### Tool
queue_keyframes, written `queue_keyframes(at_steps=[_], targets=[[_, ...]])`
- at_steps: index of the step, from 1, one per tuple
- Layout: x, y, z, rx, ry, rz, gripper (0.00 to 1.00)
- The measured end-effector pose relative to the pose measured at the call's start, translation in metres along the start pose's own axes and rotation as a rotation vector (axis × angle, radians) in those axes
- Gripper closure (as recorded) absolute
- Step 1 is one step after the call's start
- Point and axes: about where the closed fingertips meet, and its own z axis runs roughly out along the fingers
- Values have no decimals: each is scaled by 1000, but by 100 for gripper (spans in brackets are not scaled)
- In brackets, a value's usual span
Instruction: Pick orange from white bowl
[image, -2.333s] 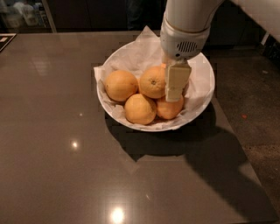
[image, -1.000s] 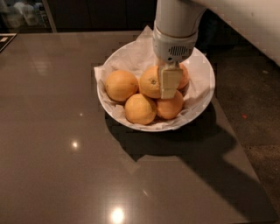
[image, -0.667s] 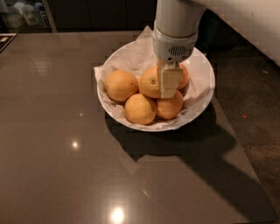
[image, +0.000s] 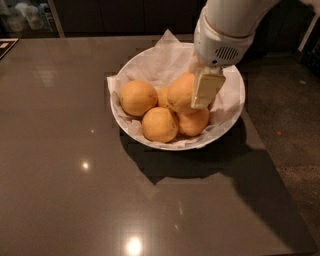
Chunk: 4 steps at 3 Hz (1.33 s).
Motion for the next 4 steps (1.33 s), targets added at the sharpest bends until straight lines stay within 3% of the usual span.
queue_keyframes(at_steps=[1,2,3,4], targets=[[5,8,-23,28,-58,57,100],[5,8,-23,28,-58,57,100],[5,8,-23,28,-58,57,82],[5,8,-23,28,-58,57,58]])
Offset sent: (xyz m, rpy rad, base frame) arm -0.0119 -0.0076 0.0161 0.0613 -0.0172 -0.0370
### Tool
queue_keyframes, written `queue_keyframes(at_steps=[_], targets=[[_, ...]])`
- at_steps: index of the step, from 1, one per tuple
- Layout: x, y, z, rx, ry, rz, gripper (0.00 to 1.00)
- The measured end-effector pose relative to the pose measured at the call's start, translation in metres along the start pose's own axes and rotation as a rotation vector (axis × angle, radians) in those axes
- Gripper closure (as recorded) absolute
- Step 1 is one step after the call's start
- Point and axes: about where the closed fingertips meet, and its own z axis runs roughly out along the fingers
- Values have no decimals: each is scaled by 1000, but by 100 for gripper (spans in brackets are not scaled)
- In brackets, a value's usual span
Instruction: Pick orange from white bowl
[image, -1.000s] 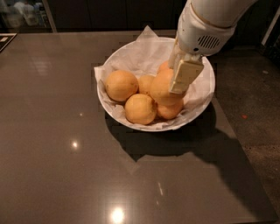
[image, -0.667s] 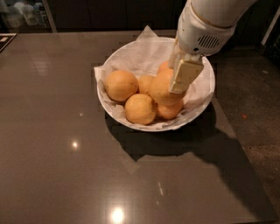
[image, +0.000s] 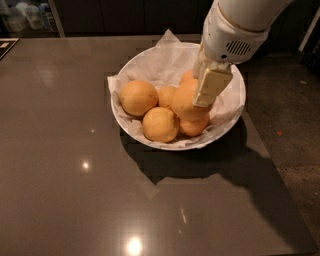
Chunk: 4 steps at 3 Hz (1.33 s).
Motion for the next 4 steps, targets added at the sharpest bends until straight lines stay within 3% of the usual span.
queue_keyframes(at_steps=[2,3,4], targets=[[0,0,0,0,0,0,13],[0,0,0,0,0,0,0],[0,0,0,0,0,0,0]])
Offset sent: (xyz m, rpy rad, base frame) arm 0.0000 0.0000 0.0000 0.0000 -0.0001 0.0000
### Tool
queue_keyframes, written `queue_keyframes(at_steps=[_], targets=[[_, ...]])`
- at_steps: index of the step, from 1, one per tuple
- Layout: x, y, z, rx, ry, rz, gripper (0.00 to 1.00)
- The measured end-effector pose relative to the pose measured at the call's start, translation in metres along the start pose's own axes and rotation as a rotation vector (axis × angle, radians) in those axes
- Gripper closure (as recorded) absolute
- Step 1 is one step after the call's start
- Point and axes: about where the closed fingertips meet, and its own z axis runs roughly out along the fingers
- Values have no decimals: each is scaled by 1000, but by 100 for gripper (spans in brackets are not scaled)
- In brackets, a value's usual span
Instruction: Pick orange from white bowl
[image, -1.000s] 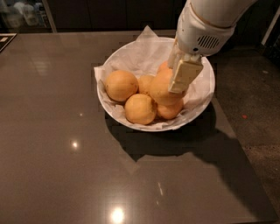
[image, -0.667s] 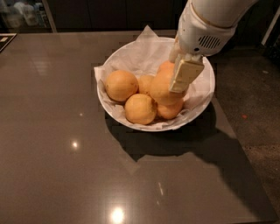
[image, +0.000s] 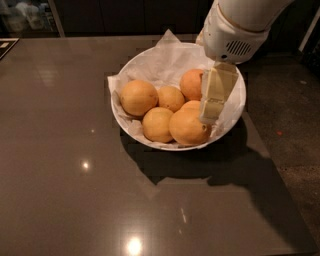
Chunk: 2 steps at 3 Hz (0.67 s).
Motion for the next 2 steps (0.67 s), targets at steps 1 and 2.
queue_keyframes(at_steps=[1,2], targets=[[2,1,-2,30,39,49,0],[-4,4,6,59,143,120,0]])
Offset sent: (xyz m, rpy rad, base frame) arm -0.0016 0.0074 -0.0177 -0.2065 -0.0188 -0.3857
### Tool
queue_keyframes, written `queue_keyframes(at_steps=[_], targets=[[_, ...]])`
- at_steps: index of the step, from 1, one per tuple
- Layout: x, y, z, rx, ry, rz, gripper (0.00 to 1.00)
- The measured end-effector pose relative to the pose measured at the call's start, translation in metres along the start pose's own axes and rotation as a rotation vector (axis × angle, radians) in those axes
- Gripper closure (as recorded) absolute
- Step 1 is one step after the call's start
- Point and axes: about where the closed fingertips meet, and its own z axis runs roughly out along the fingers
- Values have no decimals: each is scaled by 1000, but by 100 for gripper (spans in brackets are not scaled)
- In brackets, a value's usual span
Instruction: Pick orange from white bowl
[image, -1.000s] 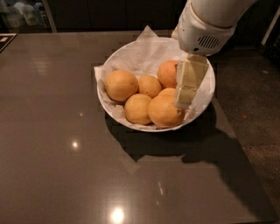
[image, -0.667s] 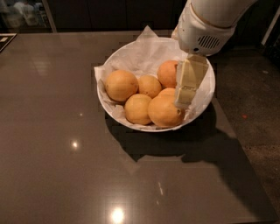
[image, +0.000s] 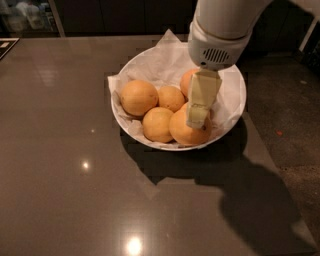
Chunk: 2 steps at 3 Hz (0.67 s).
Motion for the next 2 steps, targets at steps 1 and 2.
queue_keyframes(at_steps=[1,2], targets=[[-10,-2,13,7,73,106,10],[-20,-4,23,-1,98,184,11]])
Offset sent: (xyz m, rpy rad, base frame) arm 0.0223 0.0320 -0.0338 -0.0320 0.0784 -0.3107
